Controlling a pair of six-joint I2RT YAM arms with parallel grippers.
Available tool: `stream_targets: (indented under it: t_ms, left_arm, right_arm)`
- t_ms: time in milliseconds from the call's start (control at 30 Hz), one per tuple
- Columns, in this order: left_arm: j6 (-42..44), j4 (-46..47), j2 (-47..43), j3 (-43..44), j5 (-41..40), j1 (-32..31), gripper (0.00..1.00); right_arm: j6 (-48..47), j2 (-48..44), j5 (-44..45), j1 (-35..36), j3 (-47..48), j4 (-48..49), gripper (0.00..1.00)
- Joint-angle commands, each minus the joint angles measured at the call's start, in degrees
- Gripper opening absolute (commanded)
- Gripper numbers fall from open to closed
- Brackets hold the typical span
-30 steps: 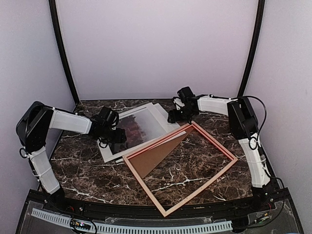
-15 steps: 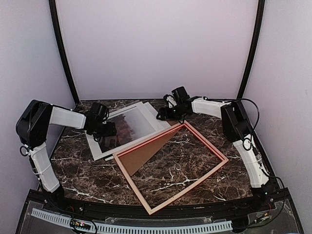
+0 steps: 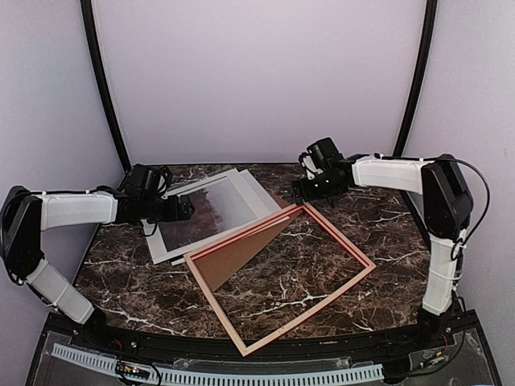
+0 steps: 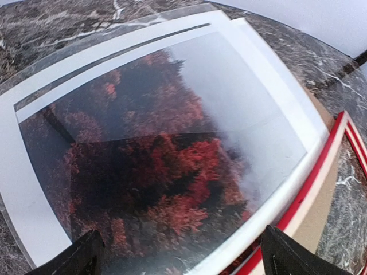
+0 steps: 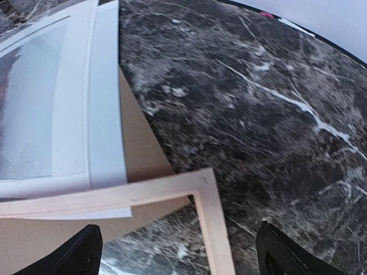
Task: Put the photo into the frame
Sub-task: Move the frame body to the center of the board.
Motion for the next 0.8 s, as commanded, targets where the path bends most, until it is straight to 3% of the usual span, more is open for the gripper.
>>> stream_targets:
  t_ms: [0, 400, 767]
  left_arm:
    - [0.43, -3.10, -5.69, -2.84, -2.19, -4.53, 0.98]
    - [-10.27, 1.38, -11.80, -15.73, 3.93, -15.30, 0.96]
    - [-15.20, 5.35, -9.42, -18.72, 5.47, -23.24, 0.92]
  right_arm:
    - [-1.75, -3.69, 7.45, -2.26, -9.84, -3.45, 0.94]
    - [-2.03, -8.87, 4.42, -6.89, -24.67, -1.17, 0.86]
    - [-4.41, -11.96, 4.94, -9.79, -29.21, -1.47, 0.44]
